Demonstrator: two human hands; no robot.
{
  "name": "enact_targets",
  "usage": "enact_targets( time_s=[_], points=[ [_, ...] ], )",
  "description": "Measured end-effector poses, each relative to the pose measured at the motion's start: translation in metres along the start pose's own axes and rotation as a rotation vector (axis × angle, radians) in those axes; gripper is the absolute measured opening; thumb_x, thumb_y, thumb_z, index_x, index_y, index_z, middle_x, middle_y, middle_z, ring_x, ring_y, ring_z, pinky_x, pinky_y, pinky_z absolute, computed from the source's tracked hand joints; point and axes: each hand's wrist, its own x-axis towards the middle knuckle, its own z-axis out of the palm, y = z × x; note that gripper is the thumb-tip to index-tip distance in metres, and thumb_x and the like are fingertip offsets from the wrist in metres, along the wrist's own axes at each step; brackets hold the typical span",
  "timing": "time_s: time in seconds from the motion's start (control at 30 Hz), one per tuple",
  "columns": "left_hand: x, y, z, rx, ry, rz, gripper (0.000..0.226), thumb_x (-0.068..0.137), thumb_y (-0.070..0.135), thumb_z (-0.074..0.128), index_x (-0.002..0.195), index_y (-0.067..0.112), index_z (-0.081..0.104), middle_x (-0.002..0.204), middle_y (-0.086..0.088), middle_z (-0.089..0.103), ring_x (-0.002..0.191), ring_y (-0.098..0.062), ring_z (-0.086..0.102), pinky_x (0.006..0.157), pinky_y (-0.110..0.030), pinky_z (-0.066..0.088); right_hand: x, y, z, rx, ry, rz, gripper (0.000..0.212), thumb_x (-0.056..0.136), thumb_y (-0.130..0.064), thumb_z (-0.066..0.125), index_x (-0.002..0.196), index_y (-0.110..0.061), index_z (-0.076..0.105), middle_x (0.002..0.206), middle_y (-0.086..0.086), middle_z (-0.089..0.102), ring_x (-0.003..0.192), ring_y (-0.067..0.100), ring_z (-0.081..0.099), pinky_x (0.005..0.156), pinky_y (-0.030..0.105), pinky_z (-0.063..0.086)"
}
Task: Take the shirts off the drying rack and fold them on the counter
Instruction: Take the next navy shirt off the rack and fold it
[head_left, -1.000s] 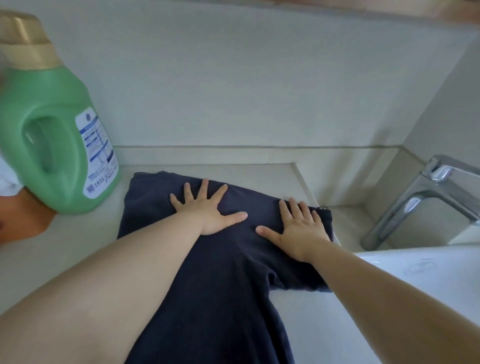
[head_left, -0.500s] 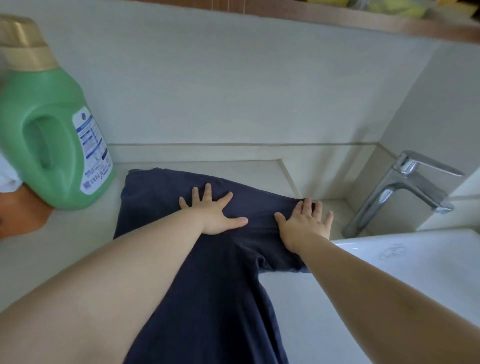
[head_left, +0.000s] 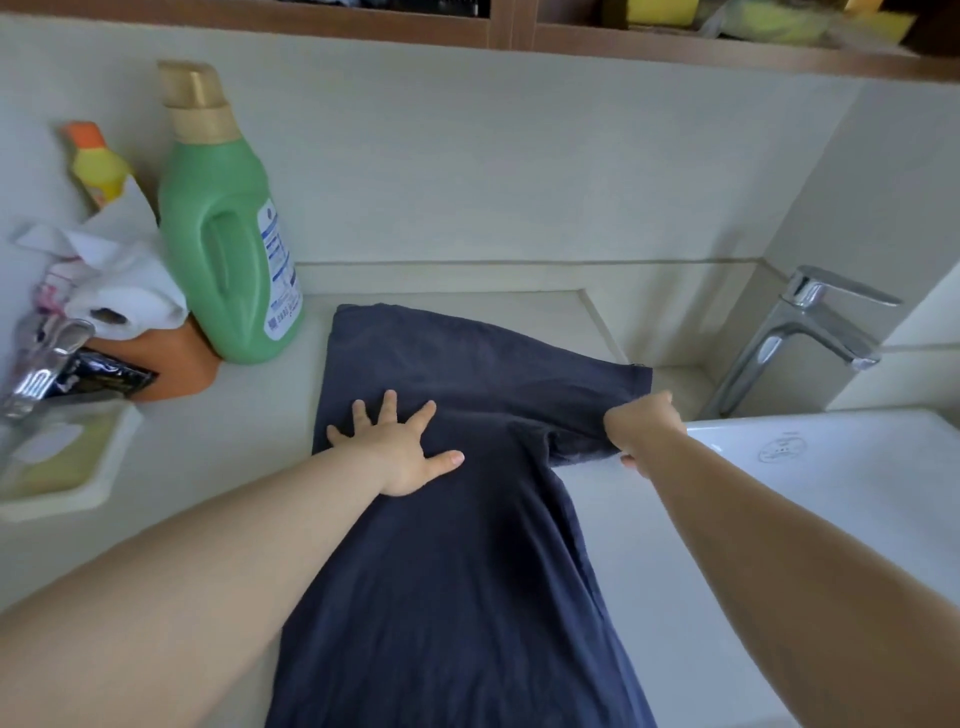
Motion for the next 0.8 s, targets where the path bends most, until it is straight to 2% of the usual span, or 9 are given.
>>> enact_targets(
  time_s=[0.13, 0.2, 0.3, 0.4, 0.47, 0.53, 0.57, 0.67, 0.8],
  points=[
    [0.003, 0.022, -0.013, 0.017, 0.162, 0.028, 0.071, 0.086, 0.069, 0.037, 0.144, 0.029, 0.030, 0.153, -0.009, 0.023, 0.140, -0.033, 0.022, 0.114, -0.056, 0.016, 0.016, 0.012, -0.009, 0.040, -0.008, 0.094, 0.064, 0.074, -0.018, 0.065, 0.131, -0.002, 0.038, 0.117, 0.017, 0.053, 0.107, 0.036, 0.056, 0.084, 0.035, 0.047],
    [0.007, 0.046, -0.018, -0.073, 0.302, 0.191, 0.049, 0.093, 0.054, 0.041, 0.130, 0.024, 0.048, 0.137, -0.004, 0.040, 0.127, -0.027, 0.039, 0.107, -0.045, 0.033, 0.026, 0.010, -0.018, 0.097, 0.022, 0.049, 0.058, 0.070, -0.021, 0.068, 0.122, -0.004, 0.047, 0.106, 0.014, 0.058, 0.090, 0.034, 0.061, 0.075, 0.036, 0.053],
    [0.015, 0.087, -0.022, -0.196, 0.303, 0.471, 0.019, 0.096, 0.030, 0.042, 0.094, 0.022, 0.060, 0.111, 0.000, 0.050, 0.107, -0.024, 0.051, 0.086, -0.036, 0.046, 0.052, 0.004, -0.030, 0.145, 0.078, -0.052, 0.034, 0.081, -0.019, 0.062, 0.109, -0.005, 0.048, 0.097, 0.010, 0.057, 0.082, 0.030, 0.057, 0.065, 0.031, 0.047],
    [0.035, 0.118, -0.019, -0.232, 0.242, 0.512, 0.016, 0.093, 0.025, 0.049, 0.094, 0.020, 0.064, 0.106, 0.001, 0.058, 0.100, -0.024, 0.056, 0.086, -0.040, 0.050, 0.080, 0.001, -0.029, 0.178, 0.049, -0.082, 0.031, 0.085, -0.023, 0.063, 0.105, -0.001, 0.058, 0.084, 0.009, 0.056, 0.070, 0.026, 0.054, 0.056, 0.026, 0.041],
    [0.048, 0.132, -0.012, -0.222, 0.222, 0.501, 0.024, 0.089, 0.036, 0.060, 0.109, 0.024, 0.062, 0.121, 0.002, 0.054, 0.115, -0.022, 0.049, 0.099, -0.043, 0.043, 0.094, 0.001, -0.025, 0.160, 0.025, -0.084, 0.028, 0.089, -0.020, 0.060, 0.111, -0.003, 0.064, 0.095, 0.009, 0.063, 0.082, 0.028, 0.061, 0.062, 0.026, 0.042],
    [0.053, 0.138, -0.002, -0.156, 0.192, 0.500, 0.047, 0.082, 0.050, 0.063, 0.123, 0.031, 0.051, 0.142, 0.003, 0.037, 0.135, -0.025, 0.030, 0.113, -0.053, 0.022, 0.110, -0.003, -0.021, 0.154, 0.074, -0.150, 0.025, 0.091, -0.011, 0.054, 0.112, -0.004, 0.066, 0.106, 0.014, 0.066, 0.096, 0.031, 0.063, 0.063, 0.025, 0.042],
    [0.053, 0.140, 0.001, -0.109, 0.170, 0.502, 0.058, 0.081, 0.056, 0.061, 0.132, 0.035, 0.042, 0.152, 0.002, 0.024, 0.143, -0.026, 0.016, 0.115, -0.057, 0.010, 0.116, -0.006, -0.020, 0.168, 0.103, -0.191, 0.023, 0.090, -0.008, 0.052, 0.105, -0.002, 0.068, 0.100, 0.016, 0.067, 0.091, 0.032, 0.062, 0.064, 0.026, 0.041],
    [0.056, 0.143, 0.006, 0.065, 0.119, 0.468, 0.076, 0.083, 0.070, 0.044, 0.147, 0.048, 0.008, 0.159, 0.005, -0.013, 0.145, -0.032, -0.015, 0.112, -0.062, -0.007, 0.127, -0.010, -0.017, 0.134, 0.231, -0.243, 0.018, 0.089, -0.005, 0.049, 0.095, 0.000, 0.066, 0.088, 0.015, 0.063, 0.078, 0.029, 0.055, 0.067, 0.028, 0.040],
    [0.061, 0.146, 0.003, 0.135, 0.098, 0.329, 0.091, 0.072, 0.086, 0.033, 0.145, 0.051, -0.007, 0.157, 0.004, -0.022, 0.141, -0.038, -0.025, 0.108, -0.065, -0.014, 0.131, -0.012, -0.014, -0.014, 0.198, -0.167, 0.029, 0.092, -0.009, 0.050, 0.119, 0.000, 0.052, 0.123, 0.020, 0.055, 0.111, 0.036, 0.053, 0.085, 0.035, 0.043]
  ],
)
